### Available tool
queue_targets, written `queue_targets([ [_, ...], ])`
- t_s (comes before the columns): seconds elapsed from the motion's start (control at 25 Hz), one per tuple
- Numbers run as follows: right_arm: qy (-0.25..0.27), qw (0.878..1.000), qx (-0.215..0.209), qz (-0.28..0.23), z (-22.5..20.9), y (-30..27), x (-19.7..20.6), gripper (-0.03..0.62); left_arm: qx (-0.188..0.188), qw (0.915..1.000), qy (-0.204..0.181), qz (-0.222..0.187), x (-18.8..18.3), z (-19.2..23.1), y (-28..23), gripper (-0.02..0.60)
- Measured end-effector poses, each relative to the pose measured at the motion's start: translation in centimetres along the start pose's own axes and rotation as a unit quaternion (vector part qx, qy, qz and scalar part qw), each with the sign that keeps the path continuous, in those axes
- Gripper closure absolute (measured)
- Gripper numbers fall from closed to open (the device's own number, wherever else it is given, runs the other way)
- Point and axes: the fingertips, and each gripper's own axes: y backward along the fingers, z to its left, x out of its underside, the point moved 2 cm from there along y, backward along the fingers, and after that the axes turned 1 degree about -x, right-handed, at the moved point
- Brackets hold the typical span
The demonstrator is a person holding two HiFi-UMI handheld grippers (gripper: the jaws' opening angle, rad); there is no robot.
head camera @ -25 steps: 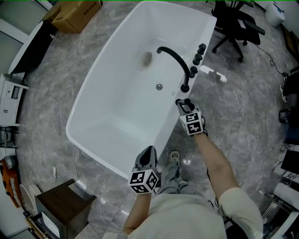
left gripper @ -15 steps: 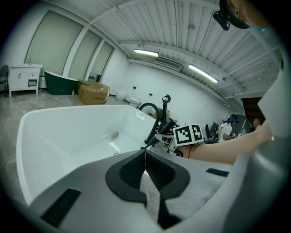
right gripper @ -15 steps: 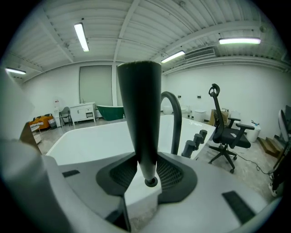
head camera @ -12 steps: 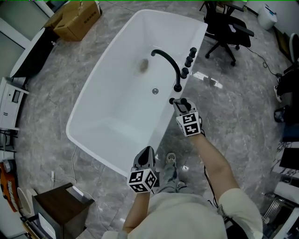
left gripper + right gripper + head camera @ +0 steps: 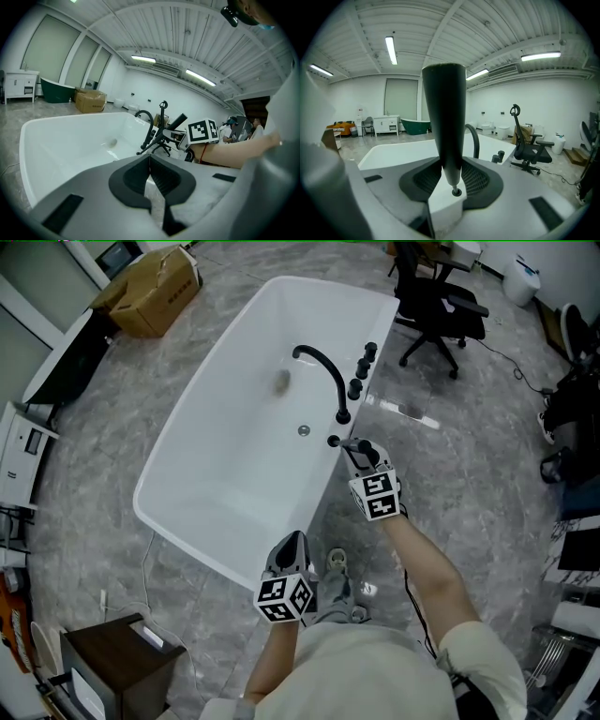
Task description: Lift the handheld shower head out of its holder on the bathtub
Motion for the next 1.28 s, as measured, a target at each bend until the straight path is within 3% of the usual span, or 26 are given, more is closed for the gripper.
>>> queue_targets([
  [0.48, 0.003, 0.998, 0.006, -0.063, 2.4, 10.1, -3.7, 0.453, 0.0, 0.9994, -0.02, -0.027, 0.6, -2.9, 5.5, 0.56],
  [1.28, -0.02, 0.988, 0.033, -0.148, 7.5, 29.4, -4.3, 0.453, 0.044, 0.9962, -0.066, -0.038, 4.5, -8.5, 13.9, 0.56],
])
